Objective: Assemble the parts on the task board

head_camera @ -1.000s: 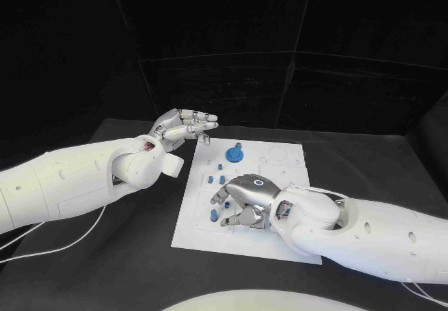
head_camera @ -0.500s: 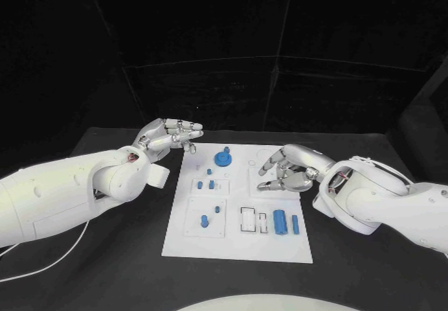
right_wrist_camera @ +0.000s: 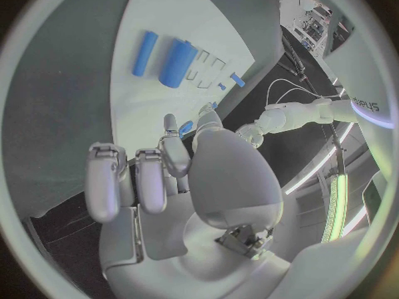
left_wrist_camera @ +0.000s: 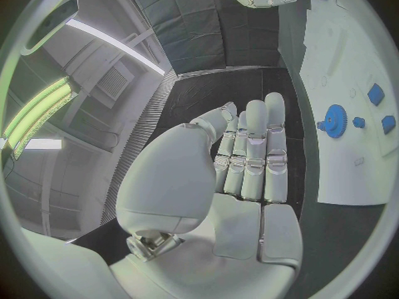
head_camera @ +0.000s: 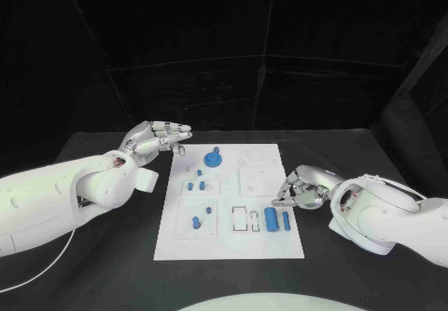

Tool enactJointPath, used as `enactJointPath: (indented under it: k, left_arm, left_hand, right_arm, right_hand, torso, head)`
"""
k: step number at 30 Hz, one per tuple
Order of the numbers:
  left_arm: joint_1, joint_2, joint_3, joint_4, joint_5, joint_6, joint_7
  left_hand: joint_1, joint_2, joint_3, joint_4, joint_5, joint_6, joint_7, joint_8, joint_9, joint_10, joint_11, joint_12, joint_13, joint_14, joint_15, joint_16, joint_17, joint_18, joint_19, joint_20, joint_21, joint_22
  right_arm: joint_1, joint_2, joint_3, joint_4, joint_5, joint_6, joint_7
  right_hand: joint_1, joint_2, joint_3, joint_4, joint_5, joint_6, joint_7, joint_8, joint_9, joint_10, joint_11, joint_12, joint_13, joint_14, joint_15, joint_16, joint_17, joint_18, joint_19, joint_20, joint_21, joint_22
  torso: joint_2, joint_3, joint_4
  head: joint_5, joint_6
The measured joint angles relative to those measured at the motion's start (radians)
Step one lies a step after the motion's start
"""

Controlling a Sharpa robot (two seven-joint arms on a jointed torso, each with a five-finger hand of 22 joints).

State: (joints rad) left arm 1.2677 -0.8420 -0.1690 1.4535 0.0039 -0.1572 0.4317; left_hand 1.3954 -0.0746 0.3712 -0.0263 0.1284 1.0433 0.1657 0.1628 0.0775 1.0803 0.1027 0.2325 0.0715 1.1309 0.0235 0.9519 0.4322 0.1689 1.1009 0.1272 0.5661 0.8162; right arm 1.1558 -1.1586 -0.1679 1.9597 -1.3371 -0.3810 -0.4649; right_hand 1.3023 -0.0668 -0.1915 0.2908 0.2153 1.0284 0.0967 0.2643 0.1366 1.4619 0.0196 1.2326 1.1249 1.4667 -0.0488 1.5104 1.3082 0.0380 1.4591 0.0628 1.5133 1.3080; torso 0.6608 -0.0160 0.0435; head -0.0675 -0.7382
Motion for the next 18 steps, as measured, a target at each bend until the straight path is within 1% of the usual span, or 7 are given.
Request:
enactJointPath:
  k: [2,3,4,5,6,8,18]
  left_arm:
    - [0.000,-0.001,0.000,0.002,0.000,-0.001,0.000]
    - [0.000,-0.002,0.000,0.003,0.000,-0.002,0.000]
    - [0.000,-0.002,0.000,0.004,0.000,-0.002,0.001]
    - [0.000,-0.002,0.000,0.004,0.000,-0.002,0.001]
    - [0.000,-0.003,-0.001,0.004,0.000,-0.003,0.001]
    - [0.000,-0.003,-0.001,0.004,0.000,-0.003,0.001]
    - [0.000,-0.004,-0.001,0.005,0.000,-0.004,0.002]
  left_hand:
    - [-0.003,0.003,0.000,0.000,0.000,0.000,0.000,0.000,0.000,0.003,0.003,0.000,0.000,0.000,0.000,0.000,-0.001,0.000,0.000,0.000,0.000,0.000]
    - [-0.003,0.003,0.000,0.000,0.000,0.000,0.000,0.000,0.000,0.003,0.003,0.000,0.000,0.000,0.000,0.000,-0.001,0.000,0.000,0.000,0.000,0.000]
    - [-0.003,0.003,0.000,0.000,0.000,0.000,0.000,0.000,0.000,0.003,0.003,0.000,0.000,0.000,0.000,0.000,-0.001,0.000,0.000,0.000,0.000,0.000]
    - [-0.003,0.002,0.000,0.000,0.000,0.000,0.000,0.000,0.000,0.003,0.003,0.000,0.000,0.000,0.000,0.000,-0.001,0.000,0.000,0.000,0.000,0.000]
    - [-0.002,0.002,0.000,0.000,0.000,0.000,0.000,0.000,0.000,0.003,0.003,0.000,0.000,0.000,0.000,0.000,-0.001,0.000,0.000,0.000,0.000,0.000]
    - [-0.002,0.002,0.000,0.000,0.000,0.000,0.000,0.000,0.000,0.003,0.003,0.000,0.000,0.000,0.000,0.000,-0.001,0.000,0.000,0.000,0.000,0.000]
    - [-0.002,0.002,0.000,0.000,0.000,0.000,0.000,0.000,0.000,0.003,0.003,0.000,0.000,0.000,0.000,0.000,-0.001,0.000,0.000,0.000,0.000,0.000]
  right_arm:
    - [-0.012,-0.001,-0.007,0.005,-0.024,0.003,-0.029]
    - [-0.017,-0.001,-0.009,0.007,-0.036,0.004,-0.043]
    - [-0.021,-0.001,-0.010,0.009,-0.047,0.005,-0.055]
    - [-0.024,-0.001,-0.011,0.011,-0.061,0.006,-0.070]
    - [-0.026,0.000,-0.012,0.012,-0.070,0.007,-0.080]
    - [-0.028,0.003,-0.013,0.012,-0.088,0.007,-0.098]
    - [-0.049,0.035,-0.014,0.015,-0.144,0.007,-0.138]
  right_hand:
    - [-0.024,-0.006,-0.006,0.002,0.005,-0.003,0.004,0.008,0.004,0.000,0.000,0.024,0.000,0.000,0.000,0.000,0.000,0.000,0.000,0.000,0.000,0.000]
    - [-0.035,-0.009,-0.006,0.002,0.005,-0.006,0.001,0.008,0.006,0.002,-0.002,0.081,0.002,0.000,0.000,0.000,0.000,0.000,0.000,0.000,0.000,0.000]
    - [-0.042,-0.012,-0.008,0.004,0.005,-0.007,0.000,0.012,0.007,0.016,-0.007,0.154,0.107,0.000,0.000,0.000,0.000,0.000,0.000,0.000,0.000,0.000]
    - [-0.047,-0.017,-0.009,0.005,0.005,-0.007,0.000,0.016,0.009,0.017,-0.006,0.183,0.160,0.000,0.000,0.000,0.000,0.000,0.000,0.000,0.000,0.000]
    - [-0.052,-0.017,-0.009,0.005,0.005,-0.007,0.000,0.017,0.010,0.012,-0.001,0.188,0.175,0.000,0.000,0.000,0.000,0.000,0.000,0.000,0.000,0.000]
    - [-0.055,-0.014,-0.009,0.005,0.005,-0.007,0.000,0.017,0.011,0.010,0.000,0.188,0.183,0.000,0.000,0.000,0.000,0.000,0.000,0.000,0.000,0.000]
    - [-0.059,-0.018,-0.009,0.005,0.021,-0.007,0.000,0.028,0.017,0.010,0.000,0.202,0.183,0.000,0.000,0.006,0.000,0.000,0.000,0.000,0.004,0.000]
  torso:
    - [0.000,0.0005,-0.0003]
    - [0.000,0.0006,-0.0003]
    - [0.000,0.0006,-0.0003]
    - [0.000,0.0005,-0.0003]
    - [0.000,0.0004,-0.0003]
    - [0.000,0.0004,-0.0003]
    - [0.001,-0.0003,0.0020]
  head:
    - [-0.002,-0.001]
    - [-0.003,-0.001]
    - [-0.004,-0.001]
    - [-0.005,-0.001]
    - [-0.005,-0.001]
    - [-0.005,-0.001]
    - [-0.005,-0.001]
